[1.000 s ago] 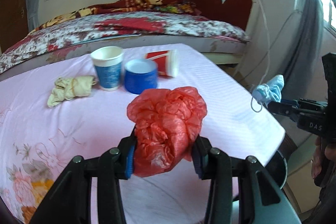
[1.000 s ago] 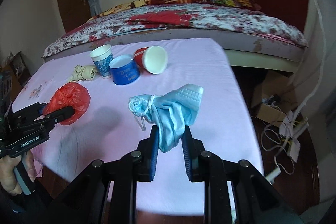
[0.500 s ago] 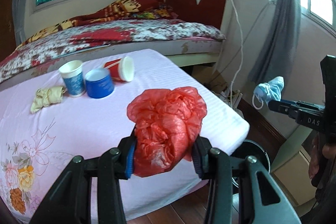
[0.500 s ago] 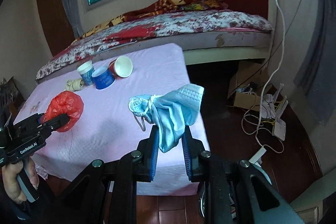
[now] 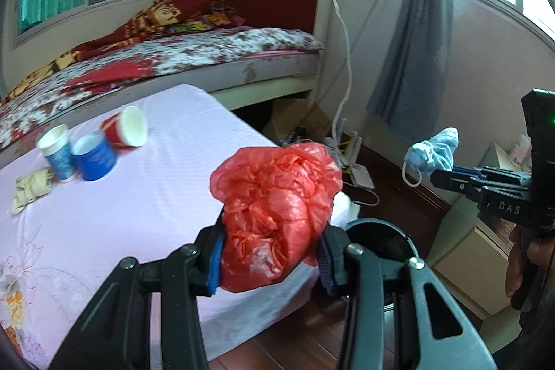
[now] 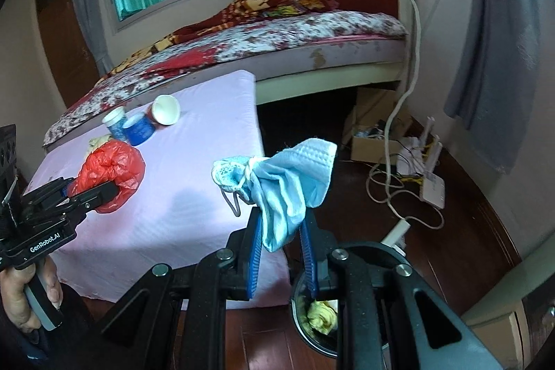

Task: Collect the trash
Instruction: 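Carry the red bag and blue mask over the black bucket with both tools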

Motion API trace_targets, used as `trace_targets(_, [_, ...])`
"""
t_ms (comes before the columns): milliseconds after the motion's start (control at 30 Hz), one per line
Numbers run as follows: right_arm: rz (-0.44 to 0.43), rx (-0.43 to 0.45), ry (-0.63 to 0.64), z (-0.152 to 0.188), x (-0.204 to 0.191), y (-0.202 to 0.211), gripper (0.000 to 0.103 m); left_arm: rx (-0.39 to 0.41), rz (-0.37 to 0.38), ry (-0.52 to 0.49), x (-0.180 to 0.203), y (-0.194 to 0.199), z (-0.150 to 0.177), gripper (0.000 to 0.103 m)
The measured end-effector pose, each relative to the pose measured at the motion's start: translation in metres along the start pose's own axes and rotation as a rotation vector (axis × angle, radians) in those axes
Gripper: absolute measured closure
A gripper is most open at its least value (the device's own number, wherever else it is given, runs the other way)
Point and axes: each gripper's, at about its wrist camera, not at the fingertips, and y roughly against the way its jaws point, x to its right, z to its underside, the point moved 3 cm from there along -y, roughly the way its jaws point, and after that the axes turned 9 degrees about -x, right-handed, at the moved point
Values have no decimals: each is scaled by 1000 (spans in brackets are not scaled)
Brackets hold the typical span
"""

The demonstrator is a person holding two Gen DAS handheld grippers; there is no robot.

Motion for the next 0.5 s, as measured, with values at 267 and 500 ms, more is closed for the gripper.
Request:
trace_targets(267, [43, -10, -57, 20, 42, 11, 80, -26, 43, -65, 44, -18, 1, 59])
trace_targets(500, [86, -48, -87, 47, 71, 10, 80, -76, 88, -116, 79, -39, 9, 59])
